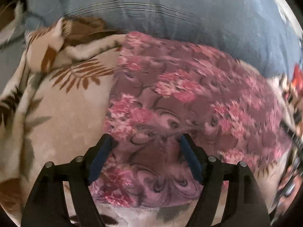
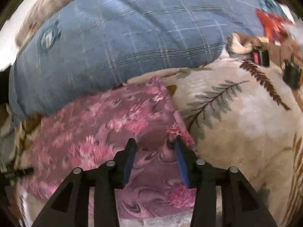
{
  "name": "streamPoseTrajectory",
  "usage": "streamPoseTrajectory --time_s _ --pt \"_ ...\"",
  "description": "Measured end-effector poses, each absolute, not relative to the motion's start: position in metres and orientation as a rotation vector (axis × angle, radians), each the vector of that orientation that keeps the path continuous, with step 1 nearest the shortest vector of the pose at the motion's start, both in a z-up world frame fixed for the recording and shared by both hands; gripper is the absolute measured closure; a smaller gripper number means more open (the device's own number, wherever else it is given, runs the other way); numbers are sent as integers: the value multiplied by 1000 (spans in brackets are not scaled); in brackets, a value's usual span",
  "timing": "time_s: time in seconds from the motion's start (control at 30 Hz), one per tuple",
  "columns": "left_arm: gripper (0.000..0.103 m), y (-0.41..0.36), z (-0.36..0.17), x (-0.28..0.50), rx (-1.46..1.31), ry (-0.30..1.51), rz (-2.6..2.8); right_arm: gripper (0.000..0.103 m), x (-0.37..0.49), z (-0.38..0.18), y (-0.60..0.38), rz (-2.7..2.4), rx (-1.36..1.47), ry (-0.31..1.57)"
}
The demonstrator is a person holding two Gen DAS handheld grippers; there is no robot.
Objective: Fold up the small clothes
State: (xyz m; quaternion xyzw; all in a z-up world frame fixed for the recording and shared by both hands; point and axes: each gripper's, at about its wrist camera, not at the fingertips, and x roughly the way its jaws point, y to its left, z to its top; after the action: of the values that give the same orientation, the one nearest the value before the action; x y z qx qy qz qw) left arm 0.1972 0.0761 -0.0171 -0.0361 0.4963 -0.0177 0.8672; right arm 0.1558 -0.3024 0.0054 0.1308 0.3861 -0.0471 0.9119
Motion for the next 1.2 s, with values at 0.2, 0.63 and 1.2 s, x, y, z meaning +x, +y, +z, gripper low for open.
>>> streamPoseTrajectory --time_s 0.2,0.63,1.2 --pt "28 71 14 220 -63 944 -24 54 183 30 -306 -74 346 747" --pt "0 107 -43 271 -234 1006 100 34 233 -5 -279 -179 162 870" --pt "0 106 -43 267 -217 978 91 29 232 -7 -283 -161 194 872"
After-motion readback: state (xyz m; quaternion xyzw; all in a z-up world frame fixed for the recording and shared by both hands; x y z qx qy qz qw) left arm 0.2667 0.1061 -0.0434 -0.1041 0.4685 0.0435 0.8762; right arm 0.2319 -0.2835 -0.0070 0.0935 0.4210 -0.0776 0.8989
